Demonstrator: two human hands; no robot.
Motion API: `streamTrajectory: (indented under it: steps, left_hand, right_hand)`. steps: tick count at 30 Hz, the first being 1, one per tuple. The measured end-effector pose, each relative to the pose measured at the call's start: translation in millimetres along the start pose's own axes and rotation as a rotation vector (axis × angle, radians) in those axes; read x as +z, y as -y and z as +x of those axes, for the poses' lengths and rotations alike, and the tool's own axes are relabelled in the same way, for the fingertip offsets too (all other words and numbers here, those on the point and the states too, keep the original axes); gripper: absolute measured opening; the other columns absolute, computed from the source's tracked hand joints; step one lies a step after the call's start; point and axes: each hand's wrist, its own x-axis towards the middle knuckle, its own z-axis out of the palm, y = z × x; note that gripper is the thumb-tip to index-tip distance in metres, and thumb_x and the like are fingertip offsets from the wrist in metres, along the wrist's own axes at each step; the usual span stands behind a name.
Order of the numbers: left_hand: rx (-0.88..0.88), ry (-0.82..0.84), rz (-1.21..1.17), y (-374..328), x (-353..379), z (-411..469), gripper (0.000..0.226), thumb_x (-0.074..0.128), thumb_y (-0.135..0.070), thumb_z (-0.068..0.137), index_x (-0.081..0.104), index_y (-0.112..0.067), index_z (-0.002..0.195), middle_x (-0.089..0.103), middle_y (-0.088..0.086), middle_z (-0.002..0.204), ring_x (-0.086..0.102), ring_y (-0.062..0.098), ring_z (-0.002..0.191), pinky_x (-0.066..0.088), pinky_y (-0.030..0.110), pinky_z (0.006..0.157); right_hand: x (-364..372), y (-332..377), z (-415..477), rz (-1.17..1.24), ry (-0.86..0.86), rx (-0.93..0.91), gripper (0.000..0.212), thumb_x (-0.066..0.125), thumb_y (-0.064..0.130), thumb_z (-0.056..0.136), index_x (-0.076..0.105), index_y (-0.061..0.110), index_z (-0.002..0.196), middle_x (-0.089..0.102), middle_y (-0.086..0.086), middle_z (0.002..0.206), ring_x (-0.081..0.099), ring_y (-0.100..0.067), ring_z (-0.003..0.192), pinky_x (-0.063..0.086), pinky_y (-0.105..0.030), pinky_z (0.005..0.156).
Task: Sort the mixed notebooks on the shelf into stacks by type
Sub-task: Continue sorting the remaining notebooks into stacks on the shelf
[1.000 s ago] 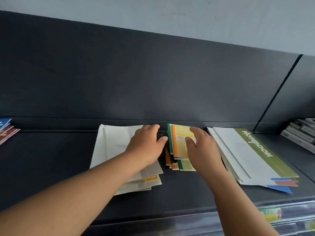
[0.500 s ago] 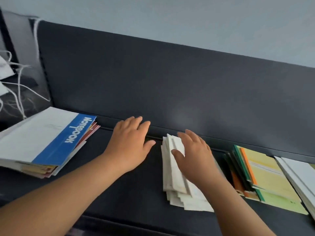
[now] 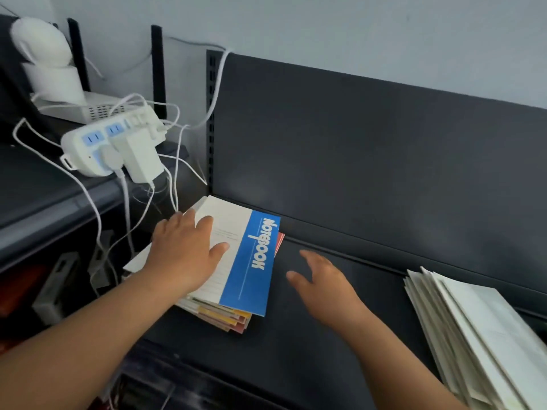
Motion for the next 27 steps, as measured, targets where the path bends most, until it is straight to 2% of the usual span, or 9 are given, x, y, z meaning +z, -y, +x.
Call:
streamTrajectory:
  steps: [5,8,10,12,16,20,22,25,27]
  left_hand:
    - [-0.007,0.204,0.004,28.9,19.4,10.4,0.07,0.024,-0.066,0.092,0.029,-0.022,0.145,0.039,0.008,0.144,0.032,0.028,0.134,0.025,0.045,0.111]
    - [0.1,0.209,-0.067,24.2,22.1,9.3,0.07,0.024,-0.065,0.092,0.026,-0.023,0.147,0.039,0.003,0.145,0.032,0.024,0.134,0.026,0.043,0.111]
    - [0.148,0.201,-0.098,22.9,19.9,8.3,0.069,0.025,-0.065,0.092,0.027,-0.023,0.147,0.041,-0.001,0.145,0.034,0.022,0.134,0.027,0.042,0.11]
    - [0.156,0.205,-0.128,25.1,17.1,9.3,0.068,0.026,-0.065,0.092,0.027,-0.023,0.147,0.042,-0.003,0.146,0.033,0.021,0.135,0.025,0.042,0.111]
    - [0.178,0.217,-0.203,25.0,9.0,5.6,0.067,0.03,-0.063,0.093,0.027,-0.024,0.148,0.041,-0.004,0.146,0.033,0.02,0.135,0.025,0.04,0.112]
    - [0.166,0.247,-0.28,32.3,1.2,8.4,0.066,0.029,-0.065,0.092,0.028,-0.029,0.147,0.047,-0.004,0.141,0.037,0.022,0.133,0.029,0.041,0.11]
    - [0.128,0.174,-0.247,43.9,3.7,20.2,0.065,0.026,-0.067,0.089,0.033,-0.028,0.141,0.052,-0.002,0.136,0.042,0.024,0.128,0.035,0.045,0.103]
    - [-0.003,0.24,-0.153,55.6,12.2,29.4,0.076,0.024,-0.069,0.089,0.02,-0.022,0.149,0.036,0.007,0.15,0.029,0.031,0.139,0.024,0.05,0.11]
    - [-0.003,0.297,-0.154,55.8,17.9,26.6,0.077,0.023,-0.071,0.088,0.023,-0.022,0.147,0.035,0.007,0.15,0.026,0.031,0.14,0.021,0.05,0.113]
  right_hand:
    - [27.7,19.5,17.1,0.351,0.023,0.164,0.054,0.051,0.037,0.099,0.039,0.016,0.147,0.046,0.0,0.149,0.047,-0.017,0.134,0.043,-0.031,0.102]
    - [36.5,23.1,22.6,0.764,0.068,0.342,0.026,0.049,0.031,0.101,0.061,0.013,0.116,0.072,-0.002,0.115,0.069,-0.018,0.102,0.053,-0.032,0.08]
    - [38.3,21.2,26.2,0.957,0.062,0.47,0.026,0.05,0.029,0.101,0.063,0.008,0.111,0.076,-0.008,0.101,0.072,-0.026,0.096,0.056,-0.044,0.087]
    - [37.6,21.4,27.0,1.061,0.064,0.529,0.025,0.053,0.025,0.1,0.062,0.005,0.11,0.076,-0.013,0.099,0.072,-0.031,0.096,0.056,-0.05,0.089]
    - [37.0,26.9,25.5,1.128,0.052,0.582,0.016,0.057,0.017,0.097,0.062,0.004,0.106,0.076,-0.014,0.093,0.072,-0.031,0.086,0.058,-0.045,0.073]
    - [37.3,26.0,24.0,1.15,0.06,0.614,0.02,0.059,0.017,0.096,0.06,0.006,0.112,0.076,-0.015,0.097,0.072,-0.034,0.091,0.056,-0.054,0.086]
    - [38.6,25.5,23.1,1.158,0.069,0.62,0.019,0.059,0.017,0.096,0.06,0.006,0.112,0.076,-0.015,0.097,0.072,-0.033,0.089,0.057,-0.052,0.083]
    - [42.4,26.2,23.0,1.161,0.06,0.64,0.023,0.061,0.018,0.095,0.059,0.006,0.115,0.075,-0.016,0.101,0.071,-0.034,0.091,0.057,-0.051,0.079]
    - [44.3,27.5,23.1,1.16,0.055,0.643,0.024,0.061,0.018,0.094,0.059,0.006,0.115,0.074,-0.016,0.103,0.071,-0.035,0.092,0.057,-0.049,0.075]
